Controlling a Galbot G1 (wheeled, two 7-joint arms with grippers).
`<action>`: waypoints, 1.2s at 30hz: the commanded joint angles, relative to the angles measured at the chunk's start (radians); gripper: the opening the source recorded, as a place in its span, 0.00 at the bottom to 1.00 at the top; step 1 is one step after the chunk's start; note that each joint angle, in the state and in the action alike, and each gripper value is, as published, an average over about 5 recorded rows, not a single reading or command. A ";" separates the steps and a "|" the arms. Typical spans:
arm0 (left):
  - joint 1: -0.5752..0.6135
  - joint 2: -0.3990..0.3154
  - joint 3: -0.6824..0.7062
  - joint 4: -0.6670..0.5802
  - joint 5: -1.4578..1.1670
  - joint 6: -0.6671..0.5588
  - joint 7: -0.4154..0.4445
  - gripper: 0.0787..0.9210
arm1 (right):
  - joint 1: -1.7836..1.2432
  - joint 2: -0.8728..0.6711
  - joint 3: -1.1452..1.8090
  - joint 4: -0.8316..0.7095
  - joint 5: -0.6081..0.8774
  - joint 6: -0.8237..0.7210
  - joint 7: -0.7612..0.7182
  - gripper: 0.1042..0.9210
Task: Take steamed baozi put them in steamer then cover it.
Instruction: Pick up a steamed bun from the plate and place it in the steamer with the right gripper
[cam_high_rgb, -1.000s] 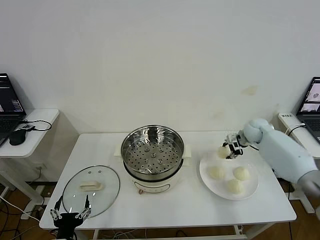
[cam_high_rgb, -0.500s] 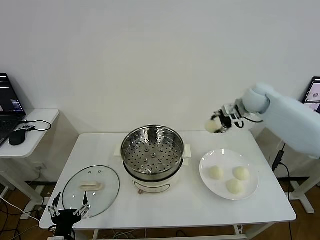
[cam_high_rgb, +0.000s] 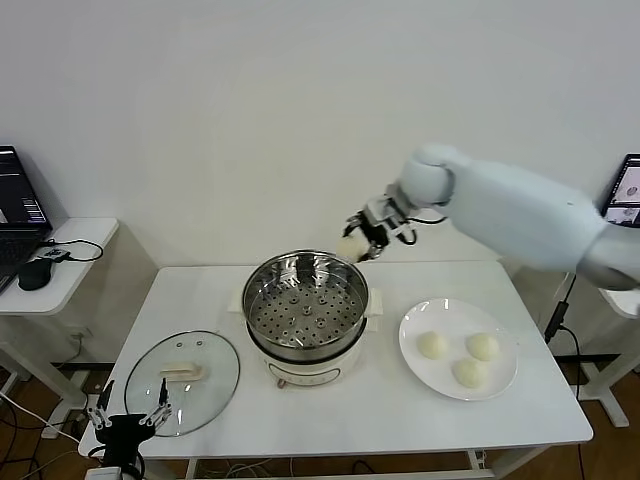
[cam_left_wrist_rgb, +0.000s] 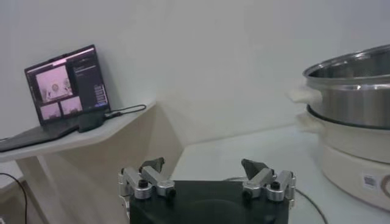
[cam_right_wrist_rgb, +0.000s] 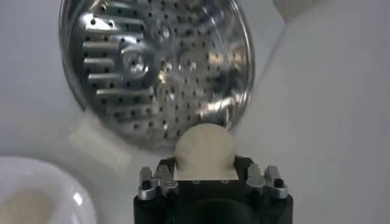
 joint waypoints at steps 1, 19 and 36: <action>-0.001 0.000 -0.003 0.000 -0.002 0.002 0.001 0.88 | -0.039 0.219 -0.065 -0.173 -0.208 0.225 0.060 0.62; -0.010 -0.003 -0.002 0.004 -0.003 0.010 0.003 0.88 | -0.154 0.298 -0.010 -0.331 -0.455 0.380 0.112 0.62; -0.002 -0.011 0.005 -0.019 0.002 0.011 0.003 0.88 | -0.016 0.193 -0.028 -0.181 -0.165 0.267 0.037 0.87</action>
